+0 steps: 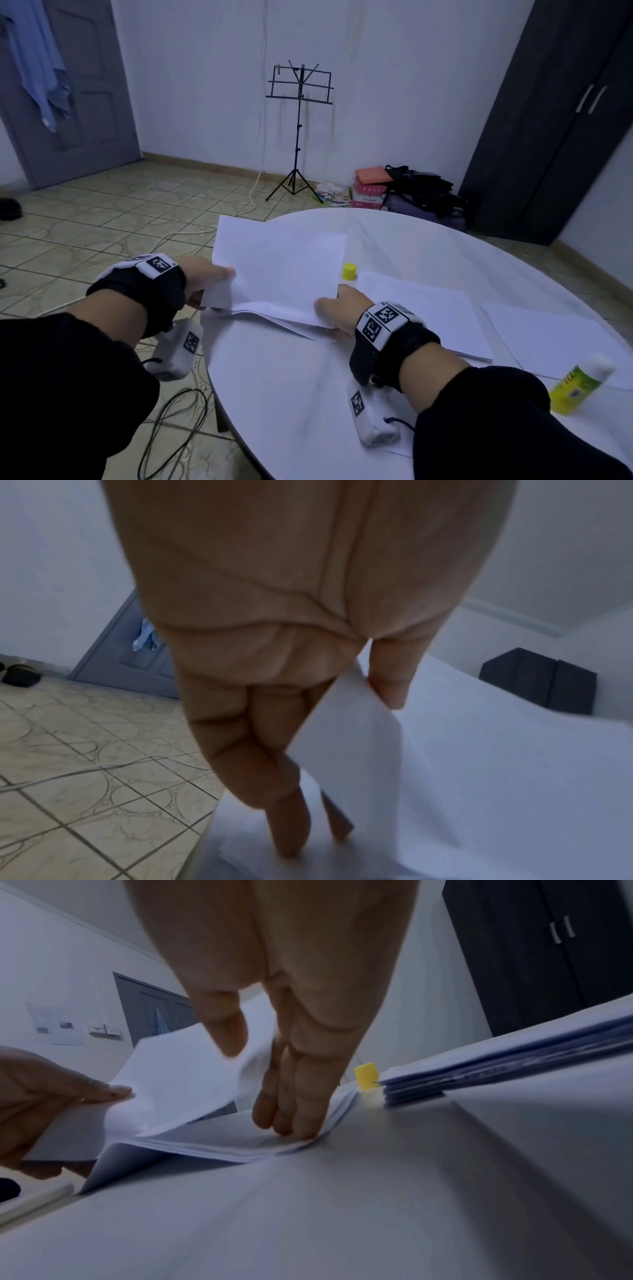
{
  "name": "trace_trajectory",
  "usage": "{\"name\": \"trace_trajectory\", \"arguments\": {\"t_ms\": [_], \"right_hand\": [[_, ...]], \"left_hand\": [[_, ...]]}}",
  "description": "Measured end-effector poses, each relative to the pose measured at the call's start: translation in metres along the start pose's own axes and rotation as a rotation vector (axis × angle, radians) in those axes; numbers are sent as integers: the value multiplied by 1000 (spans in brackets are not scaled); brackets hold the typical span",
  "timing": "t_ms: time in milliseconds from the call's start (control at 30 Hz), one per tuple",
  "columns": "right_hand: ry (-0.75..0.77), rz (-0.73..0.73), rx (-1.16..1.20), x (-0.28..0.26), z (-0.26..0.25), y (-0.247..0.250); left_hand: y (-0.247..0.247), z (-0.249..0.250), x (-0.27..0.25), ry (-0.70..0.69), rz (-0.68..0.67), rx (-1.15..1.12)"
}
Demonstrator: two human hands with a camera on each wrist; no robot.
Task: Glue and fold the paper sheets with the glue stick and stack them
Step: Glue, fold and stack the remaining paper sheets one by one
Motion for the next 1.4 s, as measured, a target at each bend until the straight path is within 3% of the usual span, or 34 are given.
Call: {"name": "trace_trajectory", "arguments": {"t_ms": [133, 300, 567, 767, 900, 1000, 1200, 1400], "right_hand": [[-20, 4, -6, -3, -3, 1], [-4, -70, 170, 2, -5, -8], [15, -31, 400, -13, -8, 16], [-59, 14, 358, -62, 50, 63], [-134, 60, 285, -99, 113, 82], [-220, 49, 213, -124, 164, 89], [-299, -14, 132, -159, 231, 86], [-315, -86, 57, -166, 251, 73]], "left_hand": [[0, -3, -1, 32, -38, -83], [11, -7, -5, 71, -28, -162], [11, 8, -21, -23, -76, -180], [-23, 26, -43, -136, -129, -253], [-80, 38, -90, -315, -234, 21], [-127, 38, -127, -361, -392, 179], [-200, 23, -158, -335, -607, 411], [-226, 6, -159, -250, -657, 519]]}}
Point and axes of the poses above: each hand's wrist, its own x-axis towards the middle knuckle, its own y-axis out of the back of the hand, z = x × y, the point moved 7 cm from there along x, towards the middle knuckle, and after that the axes turned 15 degrees about -x, right-handed, at the moved point
